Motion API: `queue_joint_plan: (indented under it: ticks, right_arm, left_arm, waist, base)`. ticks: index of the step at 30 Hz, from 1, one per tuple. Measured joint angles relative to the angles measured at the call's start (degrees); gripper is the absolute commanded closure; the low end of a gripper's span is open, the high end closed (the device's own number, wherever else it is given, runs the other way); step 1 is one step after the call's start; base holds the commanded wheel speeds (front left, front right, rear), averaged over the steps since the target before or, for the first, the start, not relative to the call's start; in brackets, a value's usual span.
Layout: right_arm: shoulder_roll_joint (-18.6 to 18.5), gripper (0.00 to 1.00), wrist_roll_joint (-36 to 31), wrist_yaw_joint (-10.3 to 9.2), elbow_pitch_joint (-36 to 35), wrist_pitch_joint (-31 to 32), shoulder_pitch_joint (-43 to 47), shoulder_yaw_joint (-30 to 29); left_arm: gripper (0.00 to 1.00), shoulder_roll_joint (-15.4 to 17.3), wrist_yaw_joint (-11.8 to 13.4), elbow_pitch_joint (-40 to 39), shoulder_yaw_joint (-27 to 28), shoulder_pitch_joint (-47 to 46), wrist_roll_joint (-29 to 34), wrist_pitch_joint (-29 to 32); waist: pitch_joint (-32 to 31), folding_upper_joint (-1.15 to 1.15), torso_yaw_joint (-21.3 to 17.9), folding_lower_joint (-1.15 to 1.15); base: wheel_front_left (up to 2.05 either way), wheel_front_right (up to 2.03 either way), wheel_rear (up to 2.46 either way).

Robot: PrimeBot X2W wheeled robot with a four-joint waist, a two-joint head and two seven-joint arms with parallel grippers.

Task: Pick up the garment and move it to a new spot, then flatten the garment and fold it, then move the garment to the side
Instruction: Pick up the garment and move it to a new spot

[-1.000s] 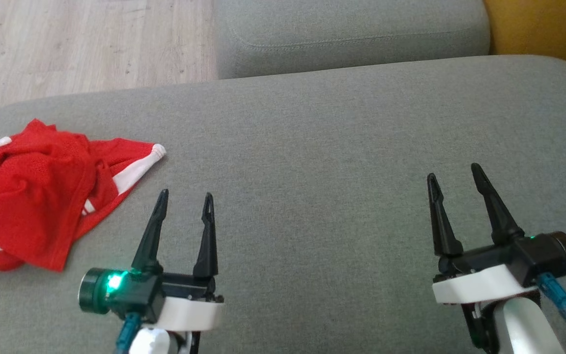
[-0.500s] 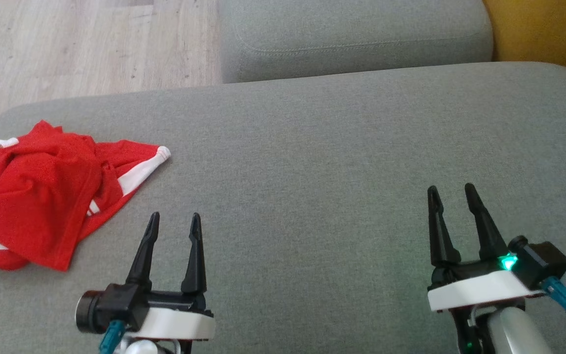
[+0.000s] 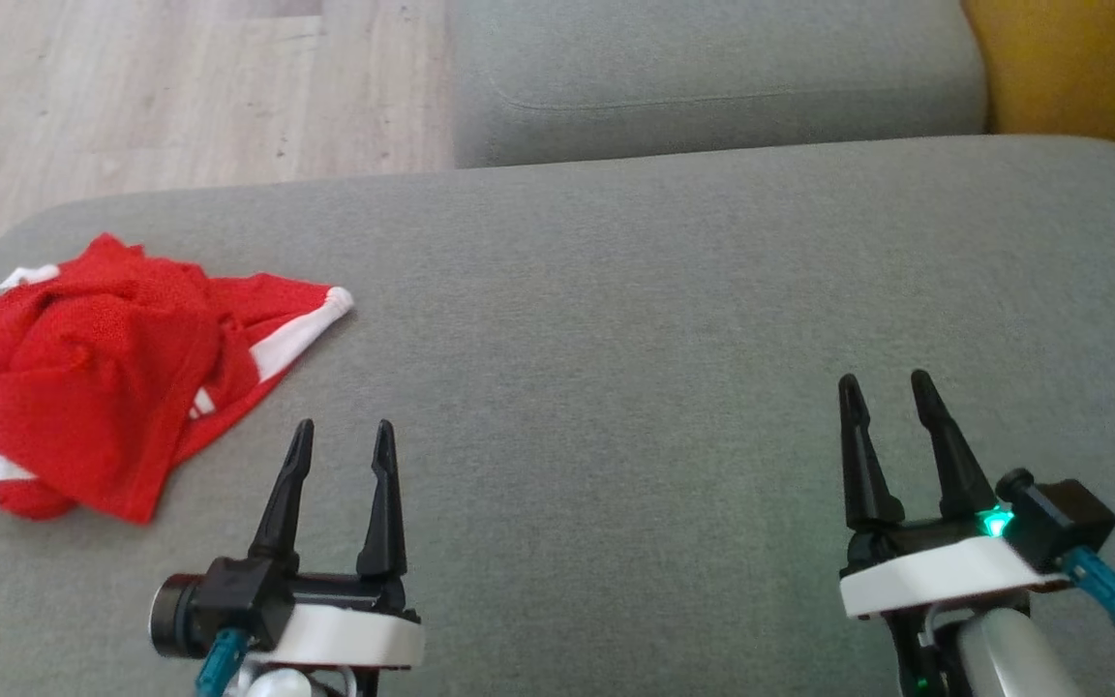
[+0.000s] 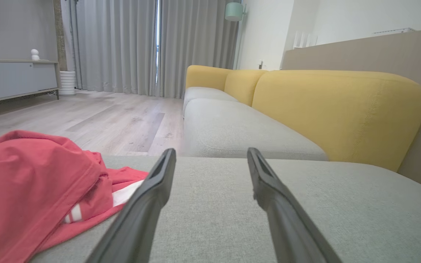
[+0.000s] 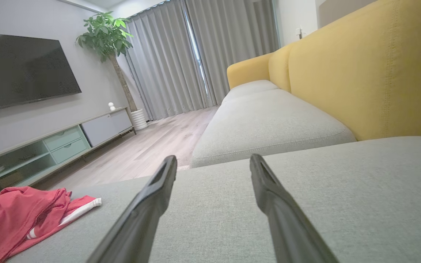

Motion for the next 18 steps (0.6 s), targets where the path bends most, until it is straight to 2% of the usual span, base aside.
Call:
queue_joint_plan:
  ticks: [8,18]
  right_arm:
    - [0.0,0.00,0.0,0.00,0.3,0.0,0.1,2.9]
    - [0.0,0.00,0.6,0.00,0.4,0.0,2.0,5.9]
  left_arm:
    - [0.00,0.0,1.0,0.3,2.1,0.1,0.1,0.0]
    - [0.00,-0.1,0.9,0.5,5.6,0.9,0.9,0.0]
  waist:
    - [-1.2,0.00,4.8,0.00]
    - [-2.9,0.00,13.0,0.00]
  base:
    - [0.00,0.00,0.00]
    - [0.00,0.00,0.00]
